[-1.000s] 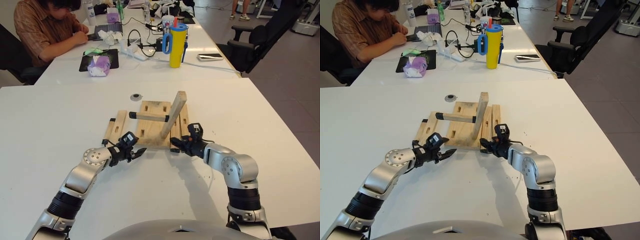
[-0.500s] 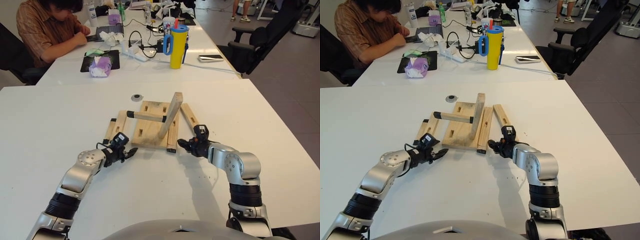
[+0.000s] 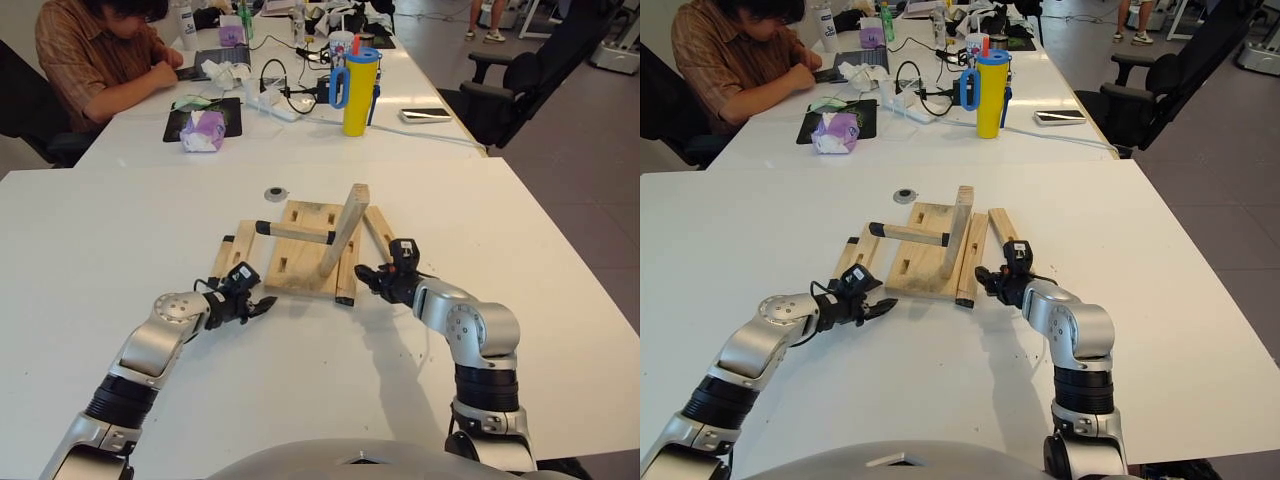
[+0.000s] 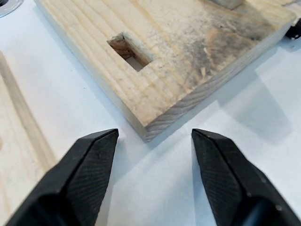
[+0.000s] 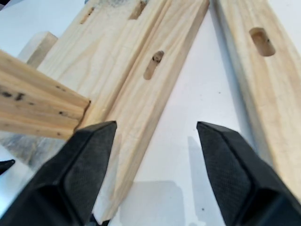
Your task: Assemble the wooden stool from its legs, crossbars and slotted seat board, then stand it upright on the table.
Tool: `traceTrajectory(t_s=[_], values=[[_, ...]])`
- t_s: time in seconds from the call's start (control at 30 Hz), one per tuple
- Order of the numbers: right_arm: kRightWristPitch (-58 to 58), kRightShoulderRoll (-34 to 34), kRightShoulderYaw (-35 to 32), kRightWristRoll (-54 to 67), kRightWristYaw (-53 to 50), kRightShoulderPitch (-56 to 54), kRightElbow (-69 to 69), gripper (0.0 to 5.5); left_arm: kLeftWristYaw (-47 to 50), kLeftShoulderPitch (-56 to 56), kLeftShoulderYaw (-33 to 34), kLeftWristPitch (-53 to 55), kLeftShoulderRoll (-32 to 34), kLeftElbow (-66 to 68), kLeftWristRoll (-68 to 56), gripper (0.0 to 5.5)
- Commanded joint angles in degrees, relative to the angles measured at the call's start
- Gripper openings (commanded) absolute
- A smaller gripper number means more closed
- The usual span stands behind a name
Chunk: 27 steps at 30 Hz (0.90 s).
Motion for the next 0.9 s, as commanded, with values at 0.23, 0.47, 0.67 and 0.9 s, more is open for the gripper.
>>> traceTrajectory(t_s=[0.23, 0.47, 0.67, 0.9], values=[[0.8, 2.0, 4.2, -1.2, -1.5, 0.8, 1.8, 3.17, -1.4, 1.9, -3.6, 3.0, 1.4, 3.7, 2.7, 2.91], [2.0, -3.7, 13.4, -5.1, -1.0, 0.4, 2.5, 3.17, -0.9, 2.0, -3.9, 3.0, 0.1, 3.9, 2.6, 2.91], [3.1, -10.3, 15.8, -6.9, 0.7, -0.1, 0.4, 3.17, -1.8, 3.2, -4.5, 3.6, -1.1, 0.5, 1.1, 2.91], [1.1, -10.7, 11.3, -5.4, 3.2, -2.1, 3.5, 3.17, -1.8, 4.7, -5.6, 5.9, -1.9, -3.6, -0.2, 2.91]])
